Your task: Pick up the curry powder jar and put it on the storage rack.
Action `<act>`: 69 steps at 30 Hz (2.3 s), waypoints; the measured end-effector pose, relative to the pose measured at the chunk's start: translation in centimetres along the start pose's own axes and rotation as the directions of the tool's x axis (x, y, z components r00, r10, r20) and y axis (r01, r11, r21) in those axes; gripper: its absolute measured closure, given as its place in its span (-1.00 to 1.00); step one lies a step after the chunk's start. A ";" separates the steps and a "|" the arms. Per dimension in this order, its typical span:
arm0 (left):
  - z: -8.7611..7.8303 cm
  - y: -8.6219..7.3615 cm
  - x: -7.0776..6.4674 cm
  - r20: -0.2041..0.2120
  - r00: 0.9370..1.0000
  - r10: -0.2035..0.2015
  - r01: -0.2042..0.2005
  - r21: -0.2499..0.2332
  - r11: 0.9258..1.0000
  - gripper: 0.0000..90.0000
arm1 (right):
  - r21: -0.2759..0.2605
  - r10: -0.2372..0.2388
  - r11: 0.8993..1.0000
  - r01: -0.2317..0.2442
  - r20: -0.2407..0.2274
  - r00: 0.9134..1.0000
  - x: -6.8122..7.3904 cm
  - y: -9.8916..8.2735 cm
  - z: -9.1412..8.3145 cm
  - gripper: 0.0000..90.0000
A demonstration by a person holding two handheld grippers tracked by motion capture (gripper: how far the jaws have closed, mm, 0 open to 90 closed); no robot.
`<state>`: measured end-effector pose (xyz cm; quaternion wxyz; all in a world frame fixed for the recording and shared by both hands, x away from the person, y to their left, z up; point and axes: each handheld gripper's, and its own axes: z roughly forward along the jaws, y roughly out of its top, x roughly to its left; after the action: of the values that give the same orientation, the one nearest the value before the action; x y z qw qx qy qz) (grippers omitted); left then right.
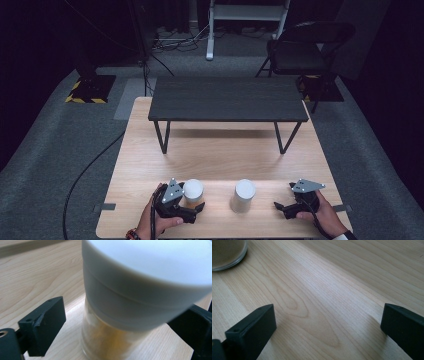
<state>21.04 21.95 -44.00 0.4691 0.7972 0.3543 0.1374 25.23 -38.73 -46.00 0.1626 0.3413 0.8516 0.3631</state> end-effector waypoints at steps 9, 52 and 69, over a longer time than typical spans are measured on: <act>0.5 -0.8 0.7 0.033 0.999 0.001 0.001 -0.053 0.999 -0.60 | 0.000 0.001 1.000 -0.001 0.000 1.000 0.0 0.0 0.0 -1.00; 0.4 0.1 1.1 0.032 0.996 0.079 -0.076 -0.077 0.994 -0.22 | 0.000 -0.001 1.000 0.001 -0.001 1.000 0.0 0.0 0.0 -1.00; -0.8 3.1 1.2 0.021 0.993 0.113 -0.110 -0.100 0.989 -0.22 | 0.000 -0.003 1.000 0.003 -0.003 1.000 -0.1 0.1 0.0 -1.00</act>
<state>22.78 22.33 -41.14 0.5040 0.7934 0.2958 0.1701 25.33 -38.73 -45.99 0.1619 0.3397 0.8523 0.3632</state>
